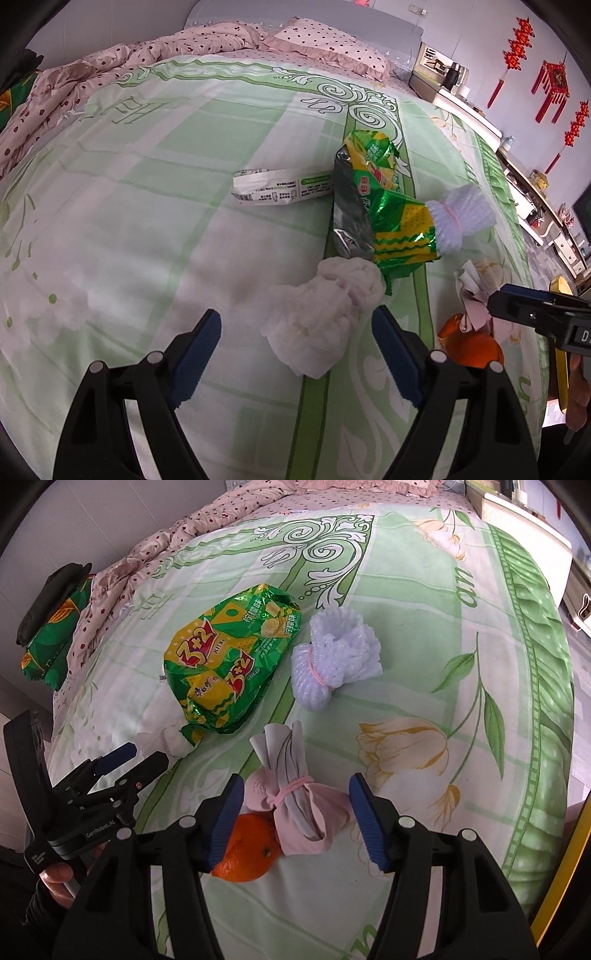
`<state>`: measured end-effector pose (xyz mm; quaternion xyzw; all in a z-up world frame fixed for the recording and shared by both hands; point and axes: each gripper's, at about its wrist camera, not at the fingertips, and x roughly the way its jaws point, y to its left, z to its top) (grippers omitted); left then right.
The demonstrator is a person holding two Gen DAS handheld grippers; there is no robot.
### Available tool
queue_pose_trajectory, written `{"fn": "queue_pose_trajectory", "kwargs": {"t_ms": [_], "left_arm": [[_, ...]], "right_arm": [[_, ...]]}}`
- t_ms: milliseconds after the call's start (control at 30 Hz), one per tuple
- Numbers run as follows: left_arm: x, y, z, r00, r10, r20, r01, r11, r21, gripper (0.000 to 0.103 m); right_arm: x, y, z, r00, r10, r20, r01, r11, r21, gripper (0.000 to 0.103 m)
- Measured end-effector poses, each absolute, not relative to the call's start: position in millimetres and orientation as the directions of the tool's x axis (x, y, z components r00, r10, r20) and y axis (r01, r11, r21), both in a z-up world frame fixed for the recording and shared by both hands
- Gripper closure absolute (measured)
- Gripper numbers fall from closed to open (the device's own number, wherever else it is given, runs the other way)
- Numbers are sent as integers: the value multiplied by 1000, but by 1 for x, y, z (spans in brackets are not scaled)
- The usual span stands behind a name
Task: Collect trash
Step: 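Grasp the white tissue with the left tool while the right tool grasps the pink cloth bundle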
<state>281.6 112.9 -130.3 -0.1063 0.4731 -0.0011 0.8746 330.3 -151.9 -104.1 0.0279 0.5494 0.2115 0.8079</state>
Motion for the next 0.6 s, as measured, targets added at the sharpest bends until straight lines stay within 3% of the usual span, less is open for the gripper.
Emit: {"fn": "queue_pose_trajectory", "kwargs": {"t_ms": [133,300,467,600], "left_arm": [[287,109,-132,550,-106,-829,-86,980,-182,24],[294,103,-137,537,-127,-834,-67,979,-192,35],[293,93,-136,537,-148,-830,-28,981,-193,59],[291,87,-134,545,-145,-826,-11,984,-180,69]], "right_arm": [[335,-154,-108,316,365,-876,-302,914,272,49],[341,-154,-122,292,370,-882,-298,911,284,51],[342,-152,-119,301,387,-871,-319,902,291,61],[343,-153,-121,295,400,-868,-315,898,307,73]]}}
